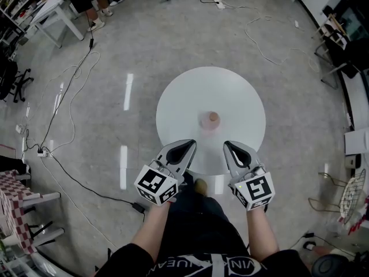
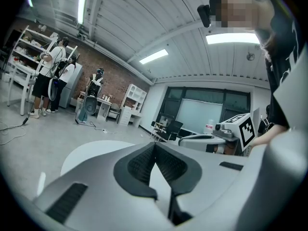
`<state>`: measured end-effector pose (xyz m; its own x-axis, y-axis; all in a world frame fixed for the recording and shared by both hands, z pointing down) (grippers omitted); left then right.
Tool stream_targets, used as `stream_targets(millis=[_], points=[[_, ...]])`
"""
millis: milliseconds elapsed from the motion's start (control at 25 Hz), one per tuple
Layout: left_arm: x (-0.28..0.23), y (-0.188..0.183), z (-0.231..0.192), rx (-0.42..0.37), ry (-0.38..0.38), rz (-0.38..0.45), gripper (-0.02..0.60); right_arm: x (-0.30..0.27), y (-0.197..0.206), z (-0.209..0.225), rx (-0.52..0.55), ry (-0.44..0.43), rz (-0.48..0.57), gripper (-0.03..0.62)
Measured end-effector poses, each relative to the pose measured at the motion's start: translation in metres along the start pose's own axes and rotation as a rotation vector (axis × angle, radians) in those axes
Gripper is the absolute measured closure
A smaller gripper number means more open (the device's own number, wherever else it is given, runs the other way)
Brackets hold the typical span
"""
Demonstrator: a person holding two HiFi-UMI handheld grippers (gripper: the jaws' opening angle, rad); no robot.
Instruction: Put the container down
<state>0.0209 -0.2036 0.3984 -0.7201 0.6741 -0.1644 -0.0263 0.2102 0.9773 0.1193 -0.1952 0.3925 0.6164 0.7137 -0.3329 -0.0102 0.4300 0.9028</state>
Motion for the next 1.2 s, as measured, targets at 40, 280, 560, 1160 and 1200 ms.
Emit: stream_targets(millis=[40,280,560,1160,1200], points=[[0.0,-0.003,0.001,-0.005,-0.001,0.002,0.568,0.003,-0.002,0.0,-0.001,0.001,0.004,0.588],[0.004,-0.018,0.004,-0.024,-0.004,0.023,0.568,0.012,-0.015,-0.003,0.002,0.002,0.032,0.588],[0.013,-0.034,0.001,-0.05,-0.019,0.046,0.568,0.019,-0.031,-0.01,0.013,0.008,0.068,0.588],[0.013,-0.068,0.007,-0.107,-0.02,0.091,0.568,0.034,-0.057,-0.015,0.03,0.011,0.121,0.588],[0.013,-0.07,0.006,-0.11,-0.022,0.094,0.568,0.035,-0.059,-0.015,0.032,0.011,0.125,0.588]])
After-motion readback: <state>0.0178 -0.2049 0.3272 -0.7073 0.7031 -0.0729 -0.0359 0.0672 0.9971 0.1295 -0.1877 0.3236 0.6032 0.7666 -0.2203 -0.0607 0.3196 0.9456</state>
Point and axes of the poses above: the fingertips, and each gripper's own axes: x backward along the fingers, z to its right, y out of its underside, the point moved 1 cm from there along x, backward along the fingers, and after that the axes turned 14 degrees about -x, right-handed, at the moved point
